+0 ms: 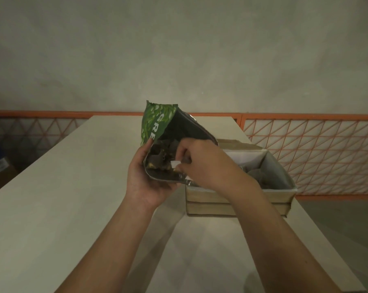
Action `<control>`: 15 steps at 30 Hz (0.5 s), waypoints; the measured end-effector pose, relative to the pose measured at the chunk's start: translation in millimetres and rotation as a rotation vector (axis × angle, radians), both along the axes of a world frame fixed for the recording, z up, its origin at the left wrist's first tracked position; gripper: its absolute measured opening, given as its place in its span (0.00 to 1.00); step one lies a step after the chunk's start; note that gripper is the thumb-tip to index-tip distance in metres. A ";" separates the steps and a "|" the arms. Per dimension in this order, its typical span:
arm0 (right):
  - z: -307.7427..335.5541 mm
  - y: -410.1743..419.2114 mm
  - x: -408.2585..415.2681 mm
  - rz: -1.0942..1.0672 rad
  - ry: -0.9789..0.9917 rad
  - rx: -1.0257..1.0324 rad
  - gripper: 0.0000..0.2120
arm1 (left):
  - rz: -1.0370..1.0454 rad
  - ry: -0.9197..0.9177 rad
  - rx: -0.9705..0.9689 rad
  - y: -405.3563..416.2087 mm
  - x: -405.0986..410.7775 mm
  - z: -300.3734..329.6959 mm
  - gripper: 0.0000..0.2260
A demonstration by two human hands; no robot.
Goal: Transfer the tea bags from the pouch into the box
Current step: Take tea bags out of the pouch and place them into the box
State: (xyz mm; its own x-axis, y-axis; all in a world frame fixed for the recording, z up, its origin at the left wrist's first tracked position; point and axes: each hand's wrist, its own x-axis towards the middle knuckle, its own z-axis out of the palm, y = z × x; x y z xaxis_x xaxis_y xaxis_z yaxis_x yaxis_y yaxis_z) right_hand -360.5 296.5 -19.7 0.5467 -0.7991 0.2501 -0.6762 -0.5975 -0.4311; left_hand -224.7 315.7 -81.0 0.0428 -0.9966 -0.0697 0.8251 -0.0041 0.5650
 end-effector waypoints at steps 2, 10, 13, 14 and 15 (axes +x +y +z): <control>-0.5 -2.5 -6.2 -0.029 -0.130 -0.055 0.06 | -0.011 0.014 -0.015 0.3 -2.7 1.3 0.23; -4.9 -13.6 -10.5 -0.100 -0.555 -0.306 0.07 | -0.010 0.043 -0.012 -2.7 -10.7 6.9 0.22; -9.4 -15.3 -10.5 -0.050 -0.517 -0.262 0.12 | -0.004 0.060 -0.025 -2.7 -13.0 7.2 0.23; -11.1 -15.9 -10.3 -0.033 -0.498 -0.250 0.13 | -0.003 0.062 -0.023 -2.7 -13.4 7.0 0.22; -12.4 -16.7 -9.9 -0.018 -0.487 -0.250 0.14 | -0.005 0.065 -0.020 -2.7 -13.4 6.8 0.22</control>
